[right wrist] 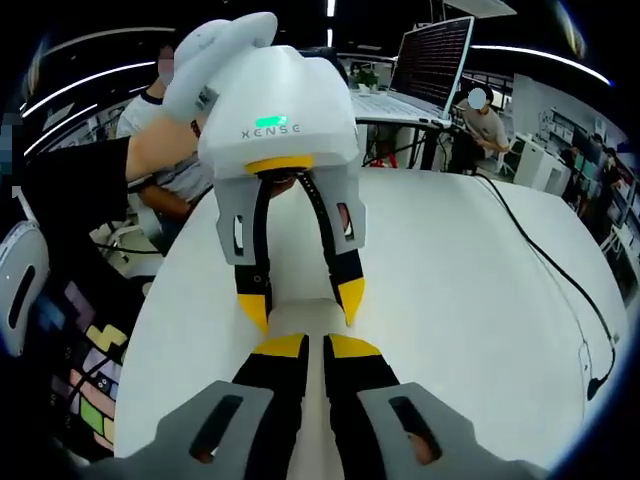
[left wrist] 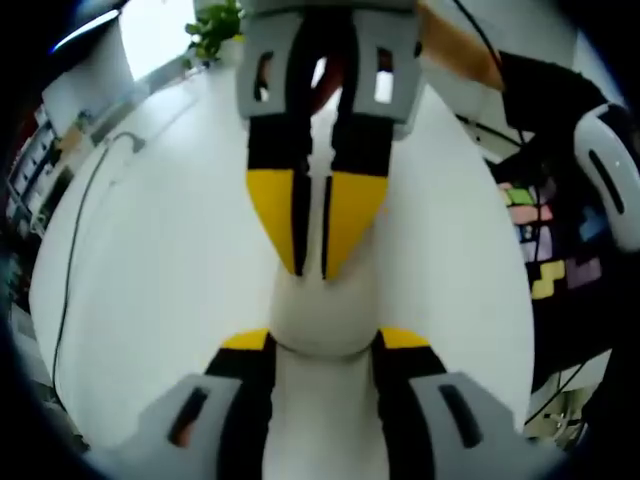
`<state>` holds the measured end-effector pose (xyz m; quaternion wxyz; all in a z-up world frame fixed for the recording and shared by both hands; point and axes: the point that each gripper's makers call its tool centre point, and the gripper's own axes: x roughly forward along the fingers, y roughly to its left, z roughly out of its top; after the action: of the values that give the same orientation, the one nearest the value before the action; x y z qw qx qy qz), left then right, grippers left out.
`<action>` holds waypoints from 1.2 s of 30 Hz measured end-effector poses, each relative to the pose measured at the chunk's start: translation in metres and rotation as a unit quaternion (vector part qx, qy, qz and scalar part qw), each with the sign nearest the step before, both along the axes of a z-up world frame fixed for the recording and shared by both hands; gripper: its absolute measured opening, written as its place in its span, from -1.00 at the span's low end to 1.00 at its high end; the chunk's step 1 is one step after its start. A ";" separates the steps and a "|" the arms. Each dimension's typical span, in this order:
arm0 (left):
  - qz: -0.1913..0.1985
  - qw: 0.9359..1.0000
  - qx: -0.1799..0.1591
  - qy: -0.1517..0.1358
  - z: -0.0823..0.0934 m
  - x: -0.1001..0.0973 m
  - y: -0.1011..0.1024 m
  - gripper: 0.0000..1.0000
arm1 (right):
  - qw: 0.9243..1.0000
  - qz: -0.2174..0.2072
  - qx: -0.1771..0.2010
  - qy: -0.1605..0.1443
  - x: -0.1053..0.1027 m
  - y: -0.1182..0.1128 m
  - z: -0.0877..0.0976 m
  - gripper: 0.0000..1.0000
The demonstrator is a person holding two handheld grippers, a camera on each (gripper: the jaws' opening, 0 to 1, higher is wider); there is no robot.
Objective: Arrange the utensils inside the cutlery case until each visible utensil rests in its matching compartment.
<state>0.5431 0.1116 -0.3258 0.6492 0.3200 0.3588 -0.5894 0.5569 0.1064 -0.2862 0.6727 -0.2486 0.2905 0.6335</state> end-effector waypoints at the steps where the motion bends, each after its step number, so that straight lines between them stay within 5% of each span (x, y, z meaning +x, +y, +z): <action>1: 0.001 1.000 -0.005 -0.001 0.000 0.000 0.000 -0.18 | 1.000 0.003 -0.003 0.000 0.000 0.001 -0.001 -0.89; 7: 0.008 1.000 -0.029 -0.003 0.001 0.001 0.000 -0.20 | 0.999 0.016 -0.026 -0.007 -0.002 0.004 -0.004 -0.93; 11: 0.010 0.998 -0.057 -0.006 0.001 0.002 0.000 -0.20 | 0.997 0.016 -0.075 -0.030 -0.001 0.002 -0.006 -1.00; 25: 0.029 0.984 -0.174 -0.023 0.005 0.001 -0.001 -0.20 | 0.984 -0.020 -0.174 0.005 0.012 0.003 -0.007 -1.00; 36: 0.039 0.977 -0.210 -0.029 0.007 0.003 -0.006 -0.18 | 0.973 -0.024 -0.230 -0.005 0.004 0.004 -0.010 -1.00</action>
<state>0.5462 0.1052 -0.3184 0.7345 0.1797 0.2199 -0.6164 0.5605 0.1108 -0.2961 0.6138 -0.3929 0.4312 0.5320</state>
